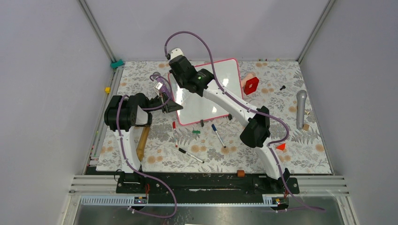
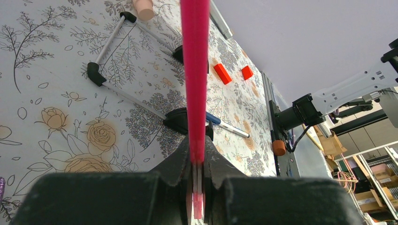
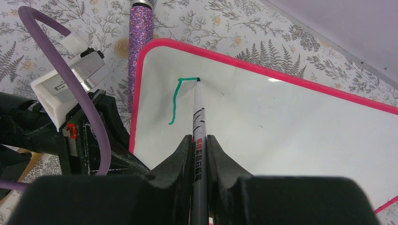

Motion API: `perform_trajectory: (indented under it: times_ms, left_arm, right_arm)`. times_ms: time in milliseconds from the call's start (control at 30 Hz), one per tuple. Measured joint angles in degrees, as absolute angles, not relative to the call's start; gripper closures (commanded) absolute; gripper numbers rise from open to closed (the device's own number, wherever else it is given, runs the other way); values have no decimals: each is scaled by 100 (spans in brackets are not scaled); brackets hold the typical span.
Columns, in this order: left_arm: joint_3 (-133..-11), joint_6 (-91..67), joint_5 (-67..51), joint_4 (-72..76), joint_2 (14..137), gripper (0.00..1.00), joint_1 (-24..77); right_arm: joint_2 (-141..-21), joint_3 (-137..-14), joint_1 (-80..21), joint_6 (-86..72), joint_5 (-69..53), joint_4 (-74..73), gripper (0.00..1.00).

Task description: Write a sentence on the whiteboard

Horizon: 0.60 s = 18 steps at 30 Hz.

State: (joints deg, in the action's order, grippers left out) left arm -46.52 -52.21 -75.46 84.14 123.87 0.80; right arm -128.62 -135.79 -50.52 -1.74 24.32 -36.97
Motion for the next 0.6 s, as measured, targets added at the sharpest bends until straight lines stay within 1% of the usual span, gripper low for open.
perform_trajectory:
  times_ms: [600]
  left_arm:
    - [-4678, -5260, -7546, 8377, 12390, 100, 80]
  right_arm:
    - [-12783, -13415, -5052, -110, 2606, -3819, 100]
